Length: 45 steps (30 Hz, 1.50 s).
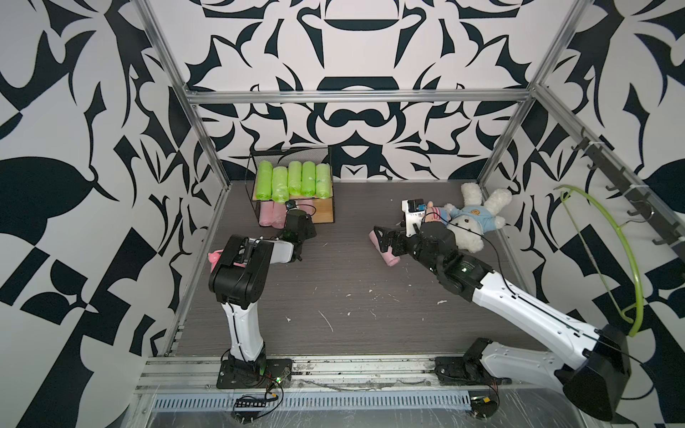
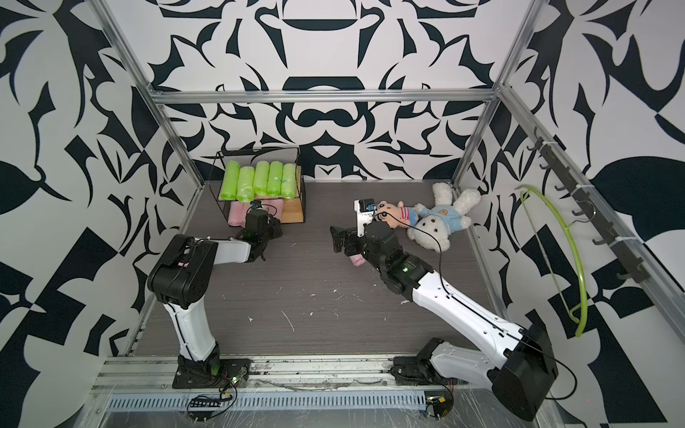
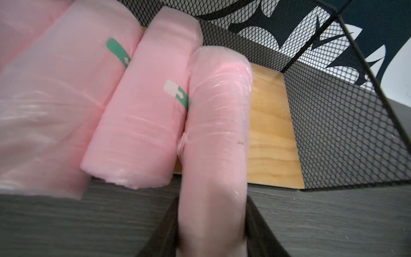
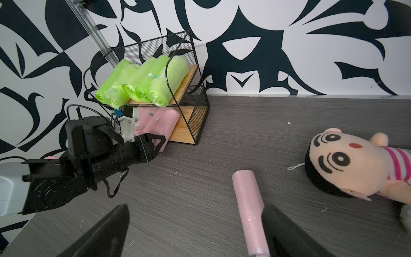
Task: Sort the rolls of trash bags by color and place them on the shelf
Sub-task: Place the roll of trash bags on the shelf.
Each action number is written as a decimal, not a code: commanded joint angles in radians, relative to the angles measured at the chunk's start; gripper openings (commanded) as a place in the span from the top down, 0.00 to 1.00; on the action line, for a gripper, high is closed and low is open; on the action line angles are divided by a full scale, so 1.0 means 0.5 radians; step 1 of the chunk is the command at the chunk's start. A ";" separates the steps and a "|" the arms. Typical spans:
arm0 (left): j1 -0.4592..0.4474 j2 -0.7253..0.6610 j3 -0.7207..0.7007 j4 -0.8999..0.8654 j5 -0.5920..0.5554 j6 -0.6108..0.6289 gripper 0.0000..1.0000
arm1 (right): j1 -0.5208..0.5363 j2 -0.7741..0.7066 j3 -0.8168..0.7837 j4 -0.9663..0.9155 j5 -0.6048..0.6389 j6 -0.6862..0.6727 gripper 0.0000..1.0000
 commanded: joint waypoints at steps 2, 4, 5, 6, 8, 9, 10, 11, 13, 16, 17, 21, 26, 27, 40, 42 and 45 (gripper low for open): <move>0.008 0.027 0.063 0.140 -0.050 -0.016 0.69 | 0.002 -0.070 -0.011 0.027 -0.001 0.022 0.02; 0.008 0.031 0.079 0.119 -0.053 -0.007 0.66 | 0.000 -0.073 -0.011 0.025 0.005 0.018 0.02; 0.006 0.034 0.090 0.099 -0.061 -0.007 0.65 | 0.002 -0.070 -0.011 0.024 0.006 0.018 0.02; 0.008 0.040 0.099 0.090 -0.068 -0.009 0.64 | 0.002 -0.068 -0.011 0.024 0.007 0.018 0.02; 0.007 0.044 0.121 0.059 -0.069 -0.010 0.62 | 0.002 -0.066 -0.011 0.024 0.006 0.022 0.02; 0.008 0.043 0.128 0.048 -0.071 -0.010 0.62 | 0.002 -0.067 -0.011 0.024 0.004 0.022 0.02; 0.008 0.048 0.133 0.043 -0.075 -0.013 0.61 | 0.001 -0.067 -0.014 0.024 0.005 0.024 0.02; 0.008 0.049 0.134 0.042 -0.077 -0.016 0.61 | 0.001 -0.068 -0.014 0.024 0.004 0.024 0.02; 0.008 0.049 0.138 0.040 -0.078 -0.019 0.60 | 0.002 -0.067 -0.011 0.024 0.002 0.024 0.02; 0.006 0.043 0.131 0.050 -0.081 -0.019 0.57 | 0.002 -0.076 -0.011 0.024 -0.006 0.036 0.02; 0.007 0.040 0.125 0.057 -0.086 -0.016 0.56 | 0.002 -0.082 -0.011 0.022 -0.006 0.040 0.02; 0.006 0.001 0.099 0.053 -0.084 -0.036 0.50 | 0.002 -0.112 -0.022 0.006 -0.003 0.049 0.03; 0.008 -0.050 0.045 0.046 -0.090 -0.088 0.40 | 0.000 -0.144 -0.036 0.000 0.003 0.057 0.03; 0.005 -0.060 0.031 0.043 -0.087 -0.100 0.39 | 0.002 -0.148 -0.038 0.000 0.003 0.056 0.03; 0.005 -0.385 -0.326 0.052 0.029 -0.345 0.29 | 0.005 -0.187 -0.075 0.016 -0.018 0.088 0.03; 0.006 -0.466 -0.401 0.003 0.035 -0.393 0.28 | 0.005 -0.203 -0.081 0.009 -0.021 0.089 0.03; 0.005 -0.570 -0.505 -0.062 0.161 -0.471 0.30 | 0.003 -0.229 -0.087 -0.028 -0.002 0.070 0.03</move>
